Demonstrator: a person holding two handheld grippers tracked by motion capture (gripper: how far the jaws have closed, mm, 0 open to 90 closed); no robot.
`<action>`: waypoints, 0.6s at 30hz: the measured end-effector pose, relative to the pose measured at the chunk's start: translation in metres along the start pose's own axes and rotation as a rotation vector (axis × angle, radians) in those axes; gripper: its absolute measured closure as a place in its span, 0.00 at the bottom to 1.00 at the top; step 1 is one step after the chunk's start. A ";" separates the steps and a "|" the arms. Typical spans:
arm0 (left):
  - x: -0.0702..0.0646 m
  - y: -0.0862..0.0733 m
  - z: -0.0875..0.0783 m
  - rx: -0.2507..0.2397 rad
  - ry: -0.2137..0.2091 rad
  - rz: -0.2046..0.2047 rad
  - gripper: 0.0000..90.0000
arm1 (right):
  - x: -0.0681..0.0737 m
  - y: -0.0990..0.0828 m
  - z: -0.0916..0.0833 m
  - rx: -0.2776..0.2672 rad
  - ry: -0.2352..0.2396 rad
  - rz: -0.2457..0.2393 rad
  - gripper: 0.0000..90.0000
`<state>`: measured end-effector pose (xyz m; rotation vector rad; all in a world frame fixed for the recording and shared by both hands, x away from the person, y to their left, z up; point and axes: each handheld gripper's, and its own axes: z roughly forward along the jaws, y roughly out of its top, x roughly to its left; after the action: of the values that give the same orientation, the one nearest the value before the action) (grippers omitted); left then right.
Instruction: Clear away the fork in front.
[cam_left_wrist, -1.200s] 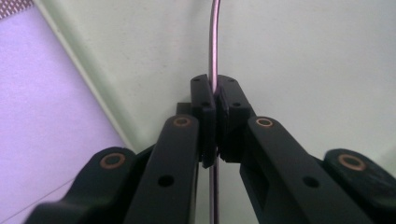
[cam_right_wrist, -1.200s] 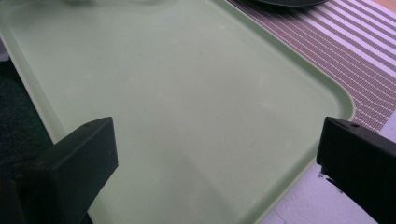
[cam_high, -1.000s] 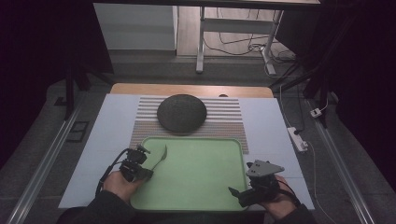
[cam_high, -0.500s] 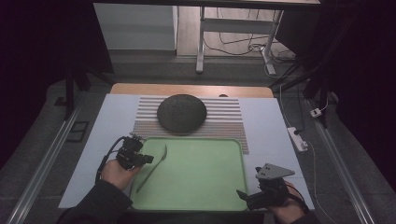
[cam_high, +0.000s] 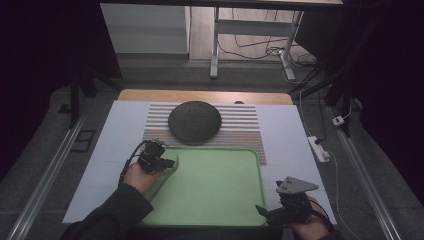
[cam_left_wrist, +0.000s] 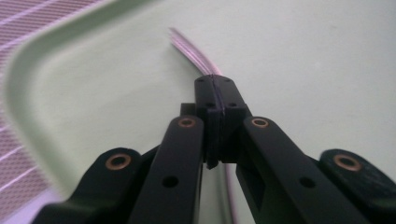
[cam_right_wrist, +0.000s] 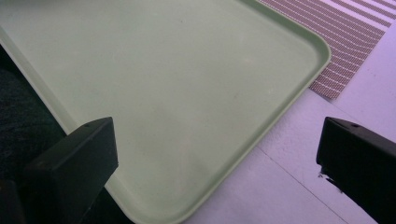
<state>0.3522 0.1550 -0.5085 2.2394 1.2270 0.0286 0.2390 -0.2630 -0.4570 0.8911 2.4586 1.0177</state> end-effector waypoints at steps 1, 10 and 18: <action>-0.002 0.001 0.001 0.004 0.003 0.010 0.98 | 0.000 0.000 0.000 0.004 0.003 0.004 0.00; -0.027 0.006 0.010 -0.007 -0.041 0.102 0.99 | -0.001 0.000 0.000 0.008 0.011 0.005 0.00; -0.039 0.007 0.023 0.027 -0.027 0.148 0.99 | -0.001 0.000 0.001 0.015 0.013 0.000 0.00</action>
<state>0.3419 0.1110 -0.5140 2.3420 1.0518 0.0386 0.2403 -0.2628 -0.4573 0.8914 2.4802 1.0100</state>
